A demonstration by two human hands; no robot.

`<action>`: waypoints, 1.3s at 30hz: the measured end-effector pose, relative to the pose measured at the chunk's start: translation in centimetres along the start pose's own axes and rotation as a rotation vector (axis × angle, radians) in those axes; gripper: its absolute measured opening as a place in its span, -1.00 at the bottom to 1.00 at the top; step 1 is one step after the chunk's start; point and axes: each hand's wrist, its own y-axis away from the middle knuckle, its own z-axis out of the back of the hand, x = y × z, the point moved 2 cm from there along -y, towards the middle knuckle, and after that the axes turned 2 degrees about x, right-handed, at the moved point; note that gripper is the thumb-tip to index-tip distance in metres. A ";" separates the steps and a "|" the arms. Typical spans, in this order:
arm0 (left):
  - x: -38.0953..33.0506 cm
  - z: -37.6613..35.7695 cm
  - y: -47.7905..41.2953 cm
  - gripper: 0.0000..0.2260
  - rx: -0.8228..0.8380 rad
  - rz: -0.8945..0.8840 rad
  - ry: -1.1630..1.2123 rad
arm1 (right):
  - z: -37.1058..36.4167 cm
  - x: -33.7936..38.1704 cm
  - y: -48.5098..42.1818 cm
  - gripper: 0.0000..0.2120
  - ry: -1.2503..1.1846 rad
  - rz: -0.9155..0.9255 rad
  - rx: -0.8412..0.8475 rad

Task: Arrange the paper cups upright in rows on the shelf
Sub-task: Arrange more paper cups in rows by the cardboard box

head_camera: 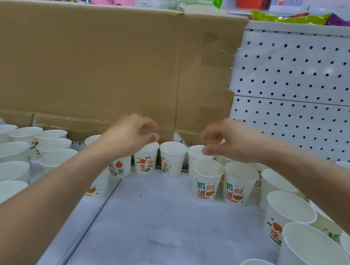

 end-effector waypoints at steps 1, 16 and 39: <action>0.8 0.2 -0.2 -0.70 0.023 0.015 -0.057 | -0.4 0.9 -1.0 -0.73 0.002 0.029 0.003; 3.5 -1.2 -2.1 -0.84 0.075 -0.145 -0.374 | -5.5 3.8 -7.3 -0.95 0.217 0.126 0.086; 6.8 5.9 4.2 -0.33 0.386 0.129 -0.416 | -8.5 12.9 -11.0 -0.94 0.179 0.464 0.013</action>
